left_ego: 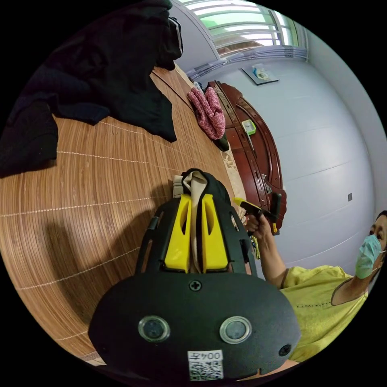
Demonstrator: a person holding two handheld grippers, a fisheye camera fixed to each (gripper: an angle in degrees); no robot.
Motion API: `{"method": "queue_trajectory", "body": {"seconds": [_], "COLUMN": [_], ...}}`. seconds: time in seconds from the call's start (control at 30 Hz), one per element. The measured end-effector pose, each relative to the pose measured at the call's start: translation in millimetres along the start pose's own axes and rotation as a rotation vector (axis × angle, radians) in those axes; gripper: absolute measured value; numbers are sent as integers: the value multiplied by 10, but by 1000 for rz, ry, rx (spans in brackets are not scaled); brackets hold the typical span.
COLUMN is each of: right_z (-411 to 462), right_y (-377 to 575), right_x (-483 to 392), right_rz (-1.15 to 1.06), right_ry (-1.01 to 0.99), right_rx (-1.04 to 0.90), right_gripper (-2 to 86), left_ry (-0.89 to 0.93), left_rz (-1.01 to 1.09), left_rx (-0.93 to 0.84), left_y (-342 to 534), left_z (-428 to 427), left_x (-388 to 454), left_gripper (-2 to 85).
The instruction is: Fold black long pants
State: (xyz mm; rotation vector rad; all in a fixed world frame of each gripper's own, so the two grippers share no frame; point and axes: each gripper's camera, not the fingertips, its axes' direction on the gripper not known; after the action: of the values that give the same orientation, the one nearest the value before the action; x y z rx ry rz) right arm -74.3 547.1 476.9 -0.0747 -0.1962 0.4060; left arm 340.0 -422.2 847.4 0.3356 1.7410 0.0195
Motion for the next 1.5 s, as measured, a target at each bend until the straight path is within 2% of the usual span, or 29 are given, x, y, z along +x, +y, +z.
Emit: {"method": "queue_trajectory", "body": {"seconds": [0.13,0.27,0.37,0.5,0.6,0.77,0.83,1.2,1.37,1.5], "right_z": [192,166,130,425,595,217,132,366,343,348], "right_y": [96,130,163,209,273,586,721,1192,1194,1238], "right_x": [-284,-305,-143,101,216,371,326,-391,-452,-341], "right_rz": [-92,-122,-63,-4,43,169,164,12,7,51], "right_ry": [145,205,166,89,-18,-143,-169,-14,46,21], "right_rx": [-39,-18,-6,-85,-115,48,63,-47,-29,-42], "right_gripper": [78,7,-2,-1,10,80,84,94,5,-3], "left_ry": [2,-26,-80,-137,-107,-56,-49,-146,-187,-273], "left_rz": [-12,15,72,90,69,78,83,132,145,168], "left_rx": [0,-6,-19,-65,-63,40,77,-12,-67,-81], "left_y": [98,165,212,295,369,539,677,1491,1577,1665], "left_z": [-19,-46,-69,-22,10,-213,-382,-215,-8,24], "left_x": [-81,-80,-47,-167,-304,-361,-355,-107,-116,-112], "left_gripper": [25,25,26,31,36,61,71,89,68,23]}}
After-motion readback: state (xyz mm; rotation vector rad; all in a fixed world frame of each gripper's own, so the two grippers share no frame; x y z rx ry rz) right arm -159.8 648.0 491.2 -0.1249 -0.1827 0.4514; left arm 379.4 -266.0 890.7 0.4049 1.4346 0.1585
